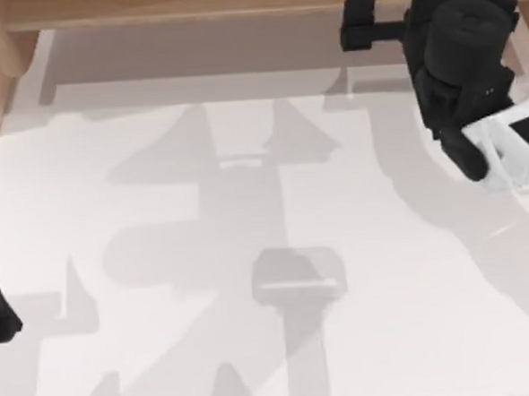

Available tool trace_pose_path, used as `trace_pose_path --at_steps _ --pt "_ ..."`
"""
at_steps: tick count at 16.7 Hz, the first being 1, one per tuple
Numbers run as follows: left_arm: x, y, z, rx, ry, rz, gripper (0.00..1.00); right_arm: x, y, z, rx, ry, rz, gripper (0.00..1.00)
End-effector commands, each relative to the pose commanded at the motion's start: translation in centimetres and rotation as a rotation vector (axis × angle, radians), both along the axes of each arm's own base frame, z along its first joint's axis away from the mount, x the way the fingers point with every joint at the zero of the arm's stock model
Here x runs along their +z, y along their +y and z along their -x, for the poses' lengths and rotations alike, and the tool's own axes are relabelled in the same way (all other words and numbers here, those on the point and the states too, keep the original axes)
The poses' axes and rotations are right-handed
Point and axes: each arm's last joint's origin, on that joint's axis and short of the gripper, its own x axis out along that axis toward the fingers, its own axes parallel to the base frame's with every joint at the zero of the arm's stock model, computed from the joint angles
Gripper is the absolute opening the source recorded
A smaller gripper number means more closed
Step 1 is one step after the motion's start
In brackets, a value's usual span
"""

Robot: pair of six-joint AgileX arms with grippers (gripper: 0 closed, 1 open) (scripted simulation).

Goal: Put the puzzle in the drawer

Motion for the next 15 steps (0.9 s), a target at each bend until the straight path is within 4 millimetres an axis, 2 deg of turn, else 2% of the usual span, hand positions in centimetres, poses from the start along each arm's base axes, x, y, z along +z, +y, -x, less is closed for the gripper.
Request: trace_pose_path --at_steps 6,11,15 --pt "0.0 0.0 0.0 0.0 0.0 0.0 1.0 -0.2 0.0 -3.7 -0.001 -0.005 -0.001 1.0" --pt "0.0 0.0 0.0 0.0 0.0 0.0 1.0 -0.7 0.0 -4.1 0.0 0.001 0.0 1.0" --pt "0.0 0.0 0.0 0.0 0.0 0.0 1.0 -0.7 0.0 -4.1 0.0 0.001 0.0 0.7"
